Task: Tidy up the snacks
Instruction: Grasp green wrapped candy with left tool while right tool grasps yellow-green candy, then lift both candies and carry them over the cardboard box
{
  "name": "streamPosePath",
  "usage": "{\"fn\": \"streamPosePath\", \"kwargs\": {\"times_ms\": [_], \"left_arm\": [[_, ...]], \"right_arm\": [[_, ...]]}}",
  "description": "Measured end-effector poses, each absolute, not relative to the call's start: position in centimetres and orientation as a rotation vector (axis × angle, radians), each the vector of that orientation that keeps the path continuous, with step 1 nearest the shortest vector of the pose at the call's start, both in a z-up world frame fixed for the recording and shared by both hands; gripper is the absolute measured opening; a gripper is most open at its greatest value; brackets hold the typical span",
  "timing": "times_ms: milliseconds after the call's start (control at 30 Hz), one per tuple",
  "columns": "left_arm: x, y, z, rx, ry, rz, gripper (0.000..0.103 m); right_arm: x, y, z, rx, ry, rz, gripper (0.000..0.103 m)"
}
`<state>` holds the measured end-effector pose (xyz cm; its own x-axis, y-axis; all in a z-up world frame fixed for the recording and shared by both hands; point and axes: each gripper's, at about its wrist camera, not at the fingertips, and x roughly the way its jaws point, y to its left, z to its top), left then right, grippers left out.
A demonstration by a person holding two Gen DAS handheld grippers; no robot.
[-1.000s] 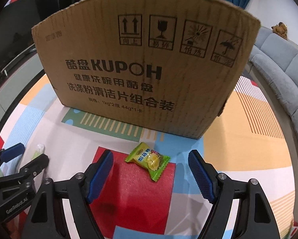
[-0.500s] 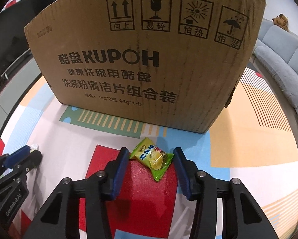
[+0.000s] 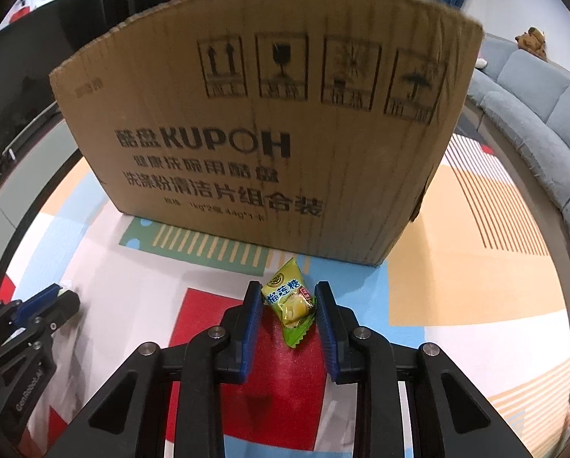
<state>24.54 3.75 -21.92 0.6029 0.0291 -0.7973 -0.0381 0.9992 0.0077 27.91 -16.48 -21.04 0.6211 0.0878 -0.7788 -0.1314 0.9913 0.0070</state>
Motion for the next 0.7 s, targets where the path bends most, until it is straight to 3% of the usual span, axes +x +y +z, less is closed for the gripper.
{"fn": "streamPosePath", "kwargs": {"times_ms": [700], "left_arm": [[21.8,4.2,-16.0,-0.050,0.811,0.059,0.019]], "right_arm": [[24.2,-14.8,-13.9,-0.091,0.765,0.135,0.029]]}}
